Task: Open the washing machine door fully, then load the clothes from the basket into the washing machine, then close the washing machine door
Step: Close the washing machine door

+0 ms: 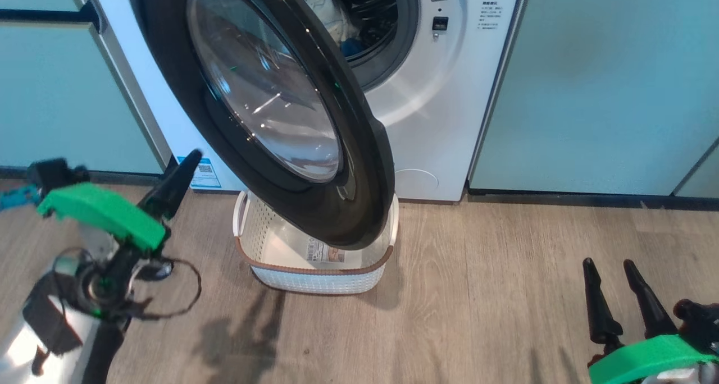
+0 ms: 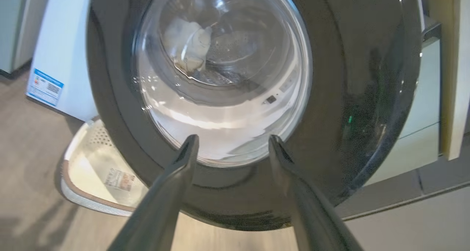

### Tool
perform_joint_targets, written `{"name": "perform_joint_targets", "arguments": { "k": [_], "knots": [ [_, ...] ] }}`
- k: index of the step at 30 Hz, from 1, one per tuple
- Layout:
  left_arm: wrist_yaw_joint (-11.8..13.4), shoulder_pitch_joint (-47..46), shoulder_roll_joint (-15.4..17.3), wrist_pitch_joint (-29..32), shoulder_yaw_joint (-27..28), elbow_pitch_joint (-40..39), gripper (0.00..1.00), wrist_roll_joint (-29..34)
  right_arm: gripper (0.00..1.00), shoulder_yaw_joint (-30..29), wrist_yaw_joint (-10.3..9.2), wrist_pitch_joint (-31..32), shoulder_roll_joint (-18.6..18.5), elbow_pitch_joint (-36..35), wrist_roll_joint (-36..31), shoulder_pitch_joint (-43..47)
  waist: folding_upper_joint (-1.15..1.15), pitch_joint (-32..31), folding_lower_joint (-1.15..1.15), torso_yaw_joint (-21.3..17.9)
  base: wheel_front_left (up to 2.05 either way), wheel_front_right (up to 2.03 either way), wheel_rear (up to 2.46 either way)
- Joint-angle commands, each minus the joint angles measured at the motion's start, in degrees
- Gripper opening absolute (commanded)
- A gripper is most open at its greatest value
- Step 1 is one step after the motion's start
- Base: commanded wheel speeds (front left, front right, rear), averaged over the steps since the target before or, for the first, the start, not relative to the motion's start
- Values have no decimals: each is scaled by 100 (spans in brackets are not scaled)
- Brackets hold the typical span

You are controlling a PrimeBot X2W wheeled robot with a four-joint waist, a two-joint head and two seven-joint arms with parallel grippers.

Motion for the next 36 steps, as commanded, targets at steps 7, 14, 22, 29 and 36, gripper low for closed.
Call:
{"name": "perform_joint_targets", "arguments": {
  "k": [7, 14, 22, 29, 36],
  "knots": [
    [-34, 276, 861, -1734, -572, -77, 100, 889, 100, 15, 2, -55, -39, -219, -20, -103, 0, -98, 0, 29, 0, 0, 0],
    [-34, 549, 1198, -2861, -1107, 327, 100, 1562, 100, -126, 2, -55, -25, -268, -32, 30, 0, -175, 0, 101, 0, 0, 0],
    [-34, 816, 887, -2927, -581, 340, 100, 2724, 100, -231, 2, -55, 22, -330, -66, 88, 0, -194, 0, 184, 0, 0, 0],
    [-34, 1256, 445, -2929, -54, 74, 100, 3790, 100, -259, 2, -55, 65, -356, -88, 118, 0, -194, 0, 206, 0, 0, 0],
    [-34, 1437, 232, -2929, 67, 45, 100, 4184, 100, -259, 2, -55, 86, -337, -91, 148, 0, -196, 0, 180, 0, 0, 0]
  ]
}}
